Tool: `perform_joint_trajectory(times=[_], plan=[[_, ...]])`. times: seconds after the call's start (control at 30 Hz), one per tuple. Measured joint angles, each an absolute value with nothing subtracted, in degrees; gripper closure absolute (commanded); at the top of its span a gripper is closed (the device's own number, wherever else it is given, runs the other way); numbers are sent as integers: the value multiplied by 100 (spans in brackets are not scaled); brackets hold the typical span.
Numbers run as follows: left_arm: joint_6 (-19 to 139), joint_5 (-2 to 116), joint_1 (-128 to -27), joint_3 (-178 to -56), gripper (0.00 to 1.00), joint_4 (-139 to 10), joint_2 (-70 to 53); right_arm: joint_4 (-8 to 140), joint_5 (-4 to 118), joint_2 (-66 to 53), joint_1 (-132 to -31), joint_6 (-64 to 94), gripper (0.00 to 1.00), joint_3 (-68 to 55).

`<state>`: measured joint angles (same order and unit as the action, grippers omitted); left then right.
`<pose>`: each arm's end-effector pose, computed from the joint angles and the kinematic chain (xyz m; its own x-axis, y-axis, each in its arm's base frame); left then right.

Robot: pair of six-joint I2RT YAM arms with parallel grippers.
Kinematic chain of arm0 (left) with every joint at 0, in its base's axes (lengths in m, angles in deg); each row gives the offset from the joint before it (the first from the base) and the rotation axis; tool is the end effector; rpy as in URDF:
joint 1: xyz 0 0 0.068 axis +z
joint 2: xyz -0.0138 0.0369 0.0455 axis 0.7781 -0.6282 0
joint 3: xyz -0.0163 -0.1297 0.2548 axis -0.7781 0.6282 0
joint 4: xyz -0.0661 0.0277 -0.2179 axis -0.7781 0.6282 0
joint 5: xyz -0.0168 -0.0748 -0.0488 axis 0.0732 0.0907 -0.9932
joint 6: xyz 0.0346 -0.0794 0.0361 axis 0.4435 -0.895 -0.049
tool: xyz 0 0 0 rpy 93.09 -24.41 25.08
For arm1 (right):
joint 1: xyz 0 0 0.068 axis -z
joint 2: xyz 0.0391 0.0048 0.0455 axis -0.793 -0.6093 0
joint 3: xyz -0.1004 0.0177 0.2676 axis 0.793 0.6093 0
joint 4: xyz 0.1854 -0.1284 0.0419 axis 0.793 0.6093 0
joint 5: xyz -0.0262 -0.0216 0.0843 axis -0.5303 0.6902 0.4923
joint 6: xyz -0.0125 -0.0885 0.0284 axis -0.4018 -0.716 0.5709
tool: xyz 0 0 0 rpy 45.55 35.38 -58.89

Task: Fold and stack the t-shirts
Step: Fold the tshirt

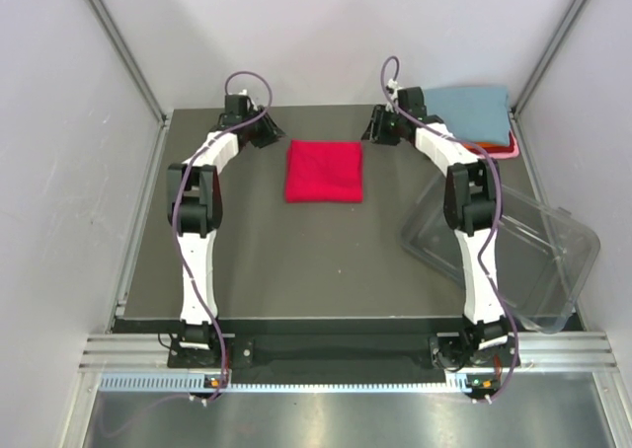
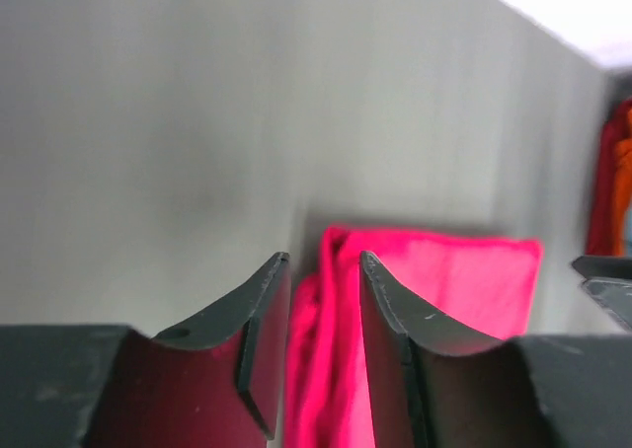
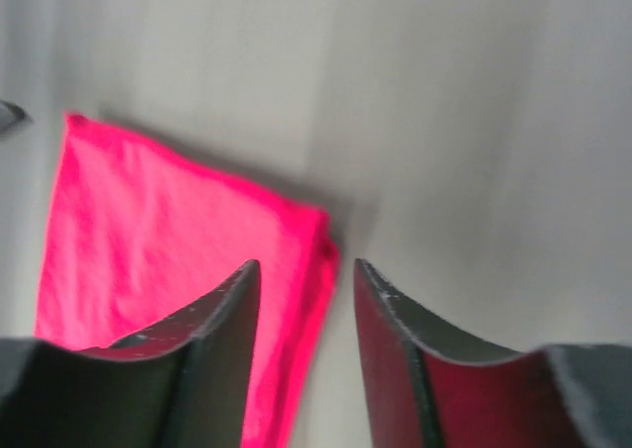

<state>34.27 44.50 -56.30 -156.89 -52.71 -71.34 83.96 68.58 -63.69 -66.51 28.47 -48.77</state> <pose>0.5619 -0.0812 0.1755 -0.6804 -0.5083 -0.5279 -0.0512 0.7516 -0.6577 0.5416 0.1647 0.1893 -0.7333 0.1562 -0.6618 -0.2424 0.8493 0.4690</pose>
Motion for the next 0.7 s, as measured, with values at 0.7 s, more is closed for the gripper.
perform_joint_trajectory(times=[0.7], plan=[[4537, 4085, -6382, -12616, 74, -4361, -4889, 9089, 7822, -4645, -6856, 2421, 52, -2235]])
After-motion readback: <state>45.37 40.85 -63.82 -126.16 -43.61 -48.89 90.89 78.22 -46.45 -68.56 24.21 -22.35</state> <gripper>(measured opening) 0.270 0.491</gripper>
